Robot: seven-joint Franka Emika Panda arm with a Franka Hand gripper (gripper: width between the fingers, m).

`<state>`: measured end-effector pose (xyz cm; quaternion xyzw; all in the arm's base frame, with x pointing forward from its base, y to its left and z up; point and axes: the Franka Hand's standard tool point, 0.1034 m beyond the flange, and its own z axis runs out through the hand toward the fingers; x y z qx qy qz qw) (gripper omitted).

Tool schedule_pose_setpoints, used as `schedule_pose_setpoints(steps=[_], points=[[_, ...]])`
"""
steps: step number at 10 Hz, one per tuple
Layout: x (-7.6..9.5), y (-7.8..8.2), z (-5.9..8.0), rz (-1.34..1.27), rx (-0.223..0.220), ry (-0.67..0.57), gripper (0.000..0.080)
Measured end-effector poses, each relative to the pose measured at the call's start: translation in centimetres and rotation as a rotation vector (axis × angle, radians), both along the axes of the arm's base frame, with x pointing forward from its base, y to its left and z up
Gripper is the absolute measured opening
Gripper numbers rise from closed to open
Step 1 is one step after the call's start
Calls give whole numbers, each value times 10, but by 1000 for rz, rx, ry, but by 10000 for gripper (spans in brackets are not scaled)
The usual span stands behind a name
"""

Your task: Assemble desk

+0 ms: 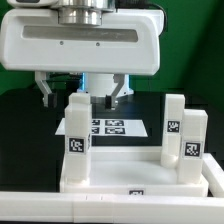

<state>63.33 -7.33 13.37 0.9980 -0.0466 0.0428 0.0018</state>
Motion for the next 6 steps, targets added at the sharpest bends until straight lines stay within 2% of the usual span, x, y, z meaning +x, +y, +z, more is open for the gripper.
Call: schedule_pose_setpoints(steps=[2,3,6], points=[[-1,-1,-5,3,18,122,648],[5,-3,-5,3,13,117,648],[4,-5,-9,1,10,117,601]])
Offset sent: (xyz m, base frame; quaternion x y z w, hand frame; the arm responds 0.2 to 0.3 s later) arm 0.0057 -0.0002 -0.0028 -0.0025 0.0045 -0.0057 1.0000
